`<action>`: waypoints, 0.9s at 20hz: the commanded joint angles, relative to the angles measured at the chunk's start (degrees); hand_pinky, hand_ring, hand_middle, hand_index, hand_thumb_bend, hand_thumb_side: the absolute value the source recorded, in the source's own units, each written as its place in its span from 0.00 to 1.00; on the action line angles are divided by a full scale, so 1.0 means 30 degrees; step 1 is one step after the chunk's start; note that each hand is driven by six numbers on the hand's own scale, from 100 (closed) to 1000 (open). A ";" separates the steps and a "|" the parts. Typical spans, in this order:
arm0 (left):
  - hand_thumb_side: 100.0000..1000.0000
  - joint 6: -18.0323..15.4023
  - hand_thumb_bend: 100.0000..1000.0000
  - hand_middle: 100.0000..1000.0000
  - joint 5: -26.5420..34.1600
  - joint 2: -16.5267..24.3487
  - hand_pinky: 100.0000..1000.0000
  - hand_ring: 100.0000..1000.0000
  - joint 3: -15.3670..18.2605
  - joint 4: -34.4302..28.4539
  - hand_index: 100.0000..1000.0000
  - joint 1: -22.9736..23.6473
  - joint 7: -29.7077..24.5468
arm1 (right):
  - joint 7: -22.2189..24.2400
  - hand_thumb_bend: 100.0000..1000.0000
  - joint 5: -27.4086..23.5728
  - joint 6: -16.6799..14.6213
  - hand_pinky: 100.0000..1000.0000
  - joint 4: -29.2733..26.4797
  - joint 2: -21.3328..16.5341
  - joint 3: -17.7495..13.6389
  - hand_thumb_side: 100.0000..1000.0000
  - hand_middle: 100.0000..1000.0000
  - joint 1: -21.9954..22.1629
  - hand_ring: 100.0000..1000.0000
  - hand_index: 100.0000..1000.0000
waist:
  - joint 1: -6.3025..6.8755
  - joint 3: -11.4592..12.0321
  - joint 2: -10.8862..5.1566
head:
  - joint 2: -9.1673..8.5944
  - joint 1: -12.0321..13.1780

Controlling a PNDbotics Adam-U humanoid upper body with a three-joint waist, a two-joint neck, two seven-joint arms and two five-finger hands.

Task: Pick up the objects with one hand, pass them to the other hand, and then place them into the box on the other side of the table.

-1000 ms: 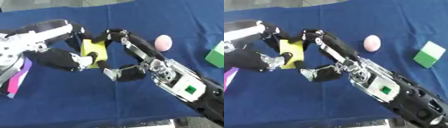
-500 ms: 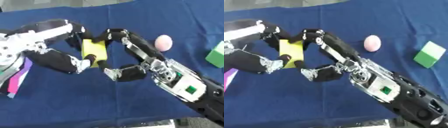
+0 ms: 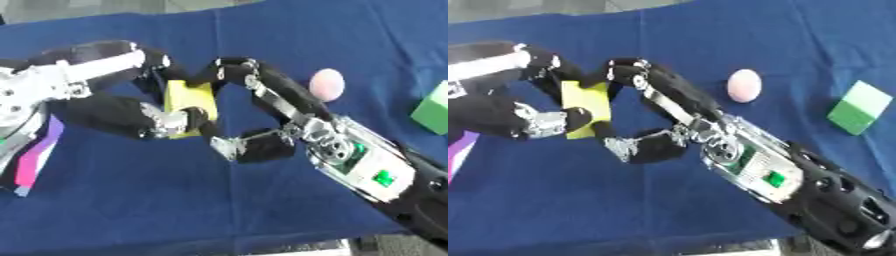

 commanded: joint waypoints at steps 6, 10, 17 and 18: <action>0.68 0.0899 0.41 0.65 0.0115 0.0103 0.81 0.72 0.0359 -0.0179 0.90 -0.0052 -0.2094 | 0.0136 0.00 0.0119 0.0078 0.84 -0.0290 -0.0488 -0.0639 0.00 0.40 -0.0201 0.58 0.70 | 0.0012 0.0022 -0.0258 | -0.0493 -0.0069; 0.60 0.0870 0.41 0.65 -0.0652 -0.0026 0.81 0.73 0.0229 0.0016 0.90 -0.0147 -0.2563 | 0.0334 0.00 0.0043 0.0064 0.84 -0.0290 -0.0482 -0.0719 0.00 0.40 -0.0232 0.58 0.70 | 0.0030 0.0014 -0.0231 | -0.0422 -0.0076; 0.55 0.0378 0.46 0.65 -0.2763 -0.0326 0.81 0.74 -0.0131 0.0520 0.89 -0.0415 -0.3294 | 0.0448 0.00 -0.0197 -0.0166 0.84 -0.0290 -0.0524 -0.0840 0.00 0.41 -0.0275 0.58 0.69 | 0.0093 -0.0006 -0.0194 | -0.0431 0.0013; 0.54 0.0323 0.46 0.65 -0.2992 -0.0355 0.81 0.74 -0.0153 0.0593 0.89 -0.0427 -0.3356 | 0.0415 0.00 -0.0202 -0.0179 0.84 -0.0290 -0.0535 -0.0843 0.00 0.41 -0.0274 0.58 0.69 | 0.0099 -0.0015 -0.0194 | -0.0429 0.0028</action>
